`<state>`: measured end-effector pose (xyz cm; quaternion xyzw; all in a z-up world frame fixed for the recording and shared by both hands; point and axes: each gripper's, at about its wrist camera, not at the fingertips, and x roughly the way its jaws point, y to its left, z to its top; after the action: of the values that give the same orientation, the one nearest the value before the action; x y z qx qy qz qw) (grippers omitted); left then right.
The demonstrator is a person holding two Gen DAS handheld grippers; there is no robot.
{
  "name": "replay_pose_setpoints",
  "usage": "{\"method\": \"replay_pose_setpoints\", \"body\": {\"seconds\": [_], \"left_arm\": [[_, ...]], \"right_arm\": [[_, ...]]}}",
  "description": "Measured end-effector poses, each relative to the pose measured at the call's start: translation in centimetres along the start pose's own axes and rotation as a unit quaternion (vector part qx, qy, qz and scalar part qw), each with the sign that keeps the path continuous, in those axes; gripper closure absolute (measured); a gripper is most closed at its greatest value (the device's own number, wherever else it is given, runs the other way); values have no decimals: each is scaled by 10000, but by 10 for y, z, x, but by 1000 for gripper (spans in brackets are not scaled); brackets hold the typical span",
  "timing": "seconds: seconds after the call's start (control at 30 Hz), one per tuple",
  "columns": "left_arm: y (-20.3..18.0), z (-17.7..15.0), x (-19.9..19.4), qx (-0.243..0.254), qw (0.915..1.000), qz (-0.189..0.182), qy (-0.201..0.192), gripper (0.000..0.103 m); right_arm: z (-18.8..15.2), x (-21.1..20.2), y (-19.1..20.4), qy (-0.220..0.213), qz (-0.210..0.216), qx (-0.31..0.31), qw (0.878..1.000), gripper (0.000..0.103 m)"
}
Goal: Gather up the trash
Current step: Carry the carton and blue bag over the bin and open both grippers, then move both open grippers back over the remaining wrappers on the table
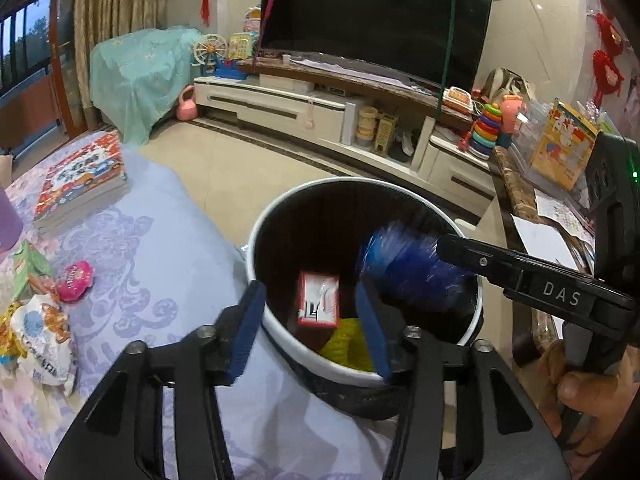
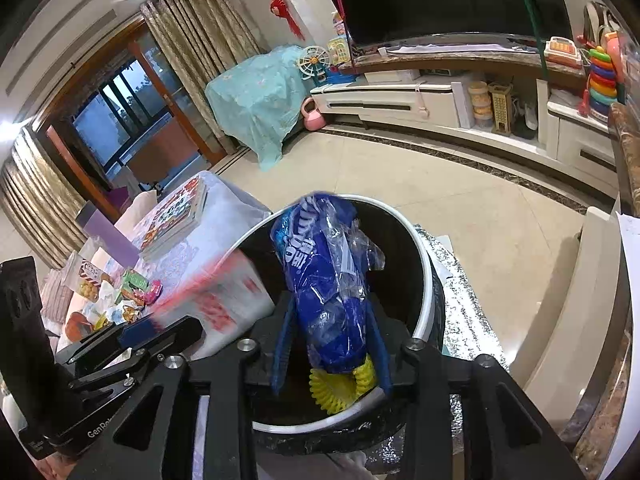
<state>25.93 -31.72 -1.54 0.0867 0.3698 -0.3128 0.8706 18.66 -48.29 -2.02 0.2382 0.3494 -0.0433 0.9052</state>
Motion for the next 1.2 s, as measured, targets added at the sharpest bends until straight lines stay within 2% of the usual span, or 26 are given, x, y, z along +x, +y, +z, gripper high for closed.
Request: {"method": "replay_pose_setpoints", "body": {"seconds": [0.1, 0.37, 0.47, 0.6, 0.83, 1.2], "left_arm": [[6, -5, -7, -111, 9999, -3, -40, 48], [39, -40, -34, -626, 9980, 86, -62, 42], [52, -57, -45, -785, 9967, 185, -45, 40], [68, -75, -58, -979, 9947, 323, -43, 37], [102, -106, -83, -1380, 9889, 547, -65, 36], [156, -152, -124, -2004, 9754, 908, -114, 34]], "right_arm": [[0, -3, 0, -32, -4, 32, 10000, 53], [-10, -20, 16, -259, 124, -51, 9996, 20], [-18, -23, 27, -286, 211, -95, 9993, 13], [-30, -24, 41, -241, 372, -92, 9990, 9], [-52, -22, 74, -129, 599, -257, 9978, 8], [-83, -12, 124, 81, 1042, -532, 9931, 8]]}}
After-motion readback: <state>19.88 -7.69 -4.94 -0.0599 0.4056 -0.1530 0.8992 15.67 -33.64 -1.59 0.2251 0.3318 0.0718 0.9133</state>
